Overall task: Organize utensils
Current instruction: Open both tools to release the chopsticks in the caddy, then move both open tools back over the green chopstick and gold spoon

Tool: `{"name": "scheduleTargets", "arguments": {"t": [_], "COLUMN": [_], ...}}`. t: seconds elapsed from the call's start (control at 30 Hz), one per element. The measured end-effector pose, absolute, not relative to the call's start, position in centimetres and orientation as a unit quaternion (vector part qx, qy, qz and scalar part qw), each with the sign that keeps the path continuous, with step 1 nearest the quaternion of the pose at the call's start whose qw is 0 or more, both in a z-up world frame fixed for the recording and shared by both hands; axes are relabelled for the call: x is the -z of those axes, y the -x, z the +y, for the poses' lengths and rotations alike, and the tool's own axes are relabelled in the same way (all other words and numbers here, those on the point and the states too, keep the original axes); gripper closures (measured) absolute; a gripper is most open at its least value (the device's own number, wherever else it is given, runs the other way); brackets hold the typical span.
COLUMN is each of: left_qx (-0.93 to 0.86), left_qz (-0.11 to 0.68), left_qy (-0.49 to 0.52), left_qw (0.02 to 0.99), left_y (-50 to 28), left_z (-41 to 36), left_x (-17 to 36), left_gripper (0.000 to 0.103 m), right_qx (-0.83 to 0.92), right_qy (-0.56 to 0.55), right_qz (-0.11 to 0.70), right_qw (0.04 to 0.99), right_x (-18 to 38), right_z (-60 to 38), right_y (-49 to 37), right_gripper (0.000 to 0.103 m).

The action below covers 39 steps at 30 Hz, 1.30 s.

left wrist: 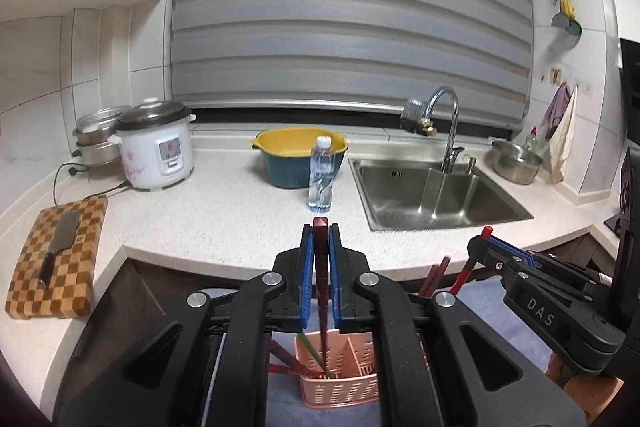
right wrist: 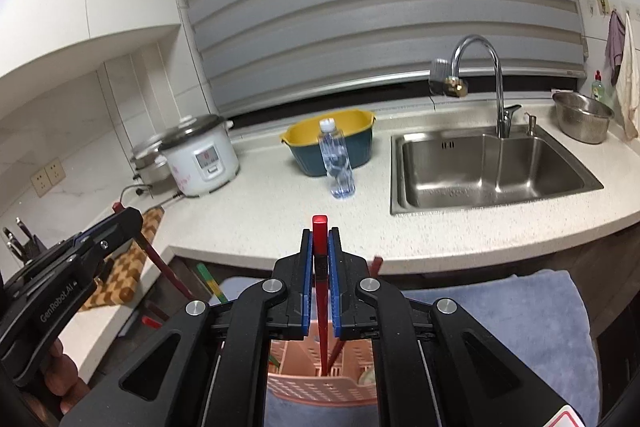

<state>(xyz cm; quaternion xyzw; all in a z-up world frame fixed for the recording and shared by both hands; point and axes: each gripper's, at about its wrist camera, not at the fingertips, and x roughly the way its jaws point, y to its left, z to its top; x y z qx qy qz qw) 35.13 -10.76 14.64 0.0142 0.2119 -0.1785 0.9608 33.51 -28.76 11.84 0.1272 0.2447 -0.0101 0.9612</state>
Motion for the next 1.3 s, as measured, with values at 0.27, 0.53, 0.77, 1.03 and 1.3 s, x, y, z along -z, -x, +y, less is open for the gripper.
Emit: {"name": "scheduleTargets", "arguments": {"t": [0.27, 0.53, 0.77, 1.03, 1.3], "left_qx": [0.162, 0.147, 0.140, 0.143, 0.142], "left_qz": [0.195, 0.193, 0.216, 0.248, 0.292], "left_qy": [-0.024, -0.037, -0.044, -0.057, -0.055], "left_qw": [0.967, 0.969, 0.965, 0.956, 0.944], "left_y": [-33.7, -30.9, -26.3, -21.0, -17.3], "left_z": [-10.9, -10.4, -9.1, -8.5, -7.5], "left_x": [-14.5, -15.2, -14.9, -12.7, -9.2], "left_gripper": [0.064, 0.049, 0.042, 0.040, 0.039], "right_qx": [0.024, 0.024, 0.023, 0.024, 0.030], "right_qy": [-0.122, -0.098, -0.111, -0.107, -0.073], "right_qz": [0.242, 0.223, 0.229, 0.267, 0.314], "right_qw": [0.962, 0.970, 0.967, 0.958, 0.946], "right_x": [-11.7, -13.6, -13.4, -10.6, -6.7], "right_z": [-29.0, -28.1, -27.6, -26.1, -24.3], "right_y": [-32.5, -28.2, -23.0, -17.1, -11.7], "right_gripper": [0.069, 0.061, 0.056, 0.055, 0.055]}}
